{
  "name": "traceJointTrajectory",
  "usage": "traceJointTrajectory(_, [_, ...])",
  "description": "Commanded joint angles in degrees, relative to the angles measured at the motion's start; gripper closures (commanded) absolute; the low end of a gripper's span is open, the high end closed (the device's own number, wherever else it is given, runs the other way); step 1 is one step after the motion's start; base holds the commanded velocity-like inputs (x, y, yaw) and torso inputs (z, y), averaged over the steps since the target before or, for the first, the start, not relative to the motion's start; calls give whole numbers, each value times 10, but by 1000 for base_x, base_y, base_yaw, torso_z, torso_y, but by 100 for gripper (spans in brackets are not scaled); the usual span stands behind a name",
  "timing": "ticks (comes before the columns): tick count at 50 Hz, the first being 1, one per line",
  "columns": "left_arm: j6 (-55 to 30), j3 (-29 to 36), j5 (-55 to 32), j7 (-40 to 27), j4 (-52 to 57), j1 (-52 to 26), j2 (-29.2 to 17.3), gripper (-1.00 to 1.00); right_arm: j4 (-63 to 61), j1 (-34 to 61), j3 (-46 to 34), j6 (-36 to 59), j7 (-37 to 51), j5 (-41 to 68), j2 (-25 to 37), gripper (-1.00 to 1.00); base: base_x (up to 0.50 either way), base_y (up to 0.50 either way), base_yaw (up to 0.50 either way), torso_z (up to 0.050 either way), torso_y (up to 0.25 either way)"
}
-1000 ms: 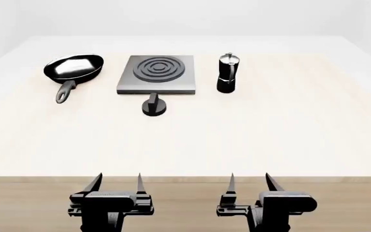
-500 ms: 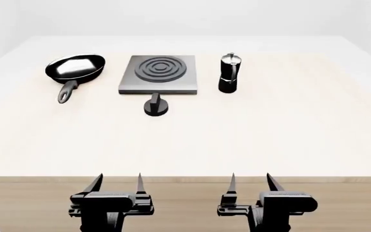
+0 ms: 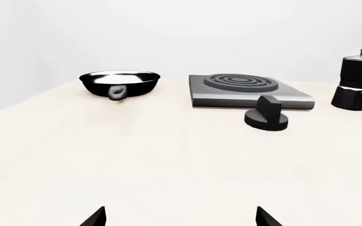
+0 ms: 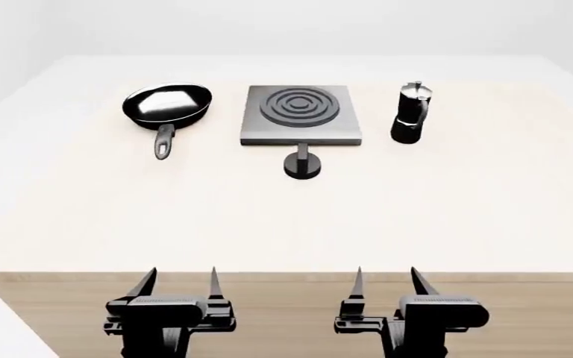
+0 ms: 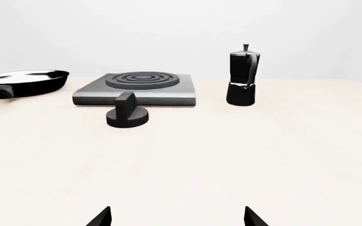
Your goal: Turn on the stove and put the frying pan on it.
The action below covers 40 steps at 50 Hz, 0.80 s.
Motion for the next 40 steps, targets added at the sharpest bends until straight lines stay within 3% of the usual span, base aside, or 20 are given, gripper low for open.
traceJointTrajectory(1, [2,9,-7,-8,-1,-1,-6,-100,-1,0,-8,-3,6,9,9,-100,0,0,0,0,0])
traceJointTrajectory(11, [4,17,-10,-15,-3,-3,-11,-100,0,4,-14,9,14,13,14,-100,34,0,0,0,0])
traceJointTrajectory(40, [4,32,-22,-31,-3,-5,-23,-100,9,8,-29,4,27,25,26,-100,497,0,0,0,0])
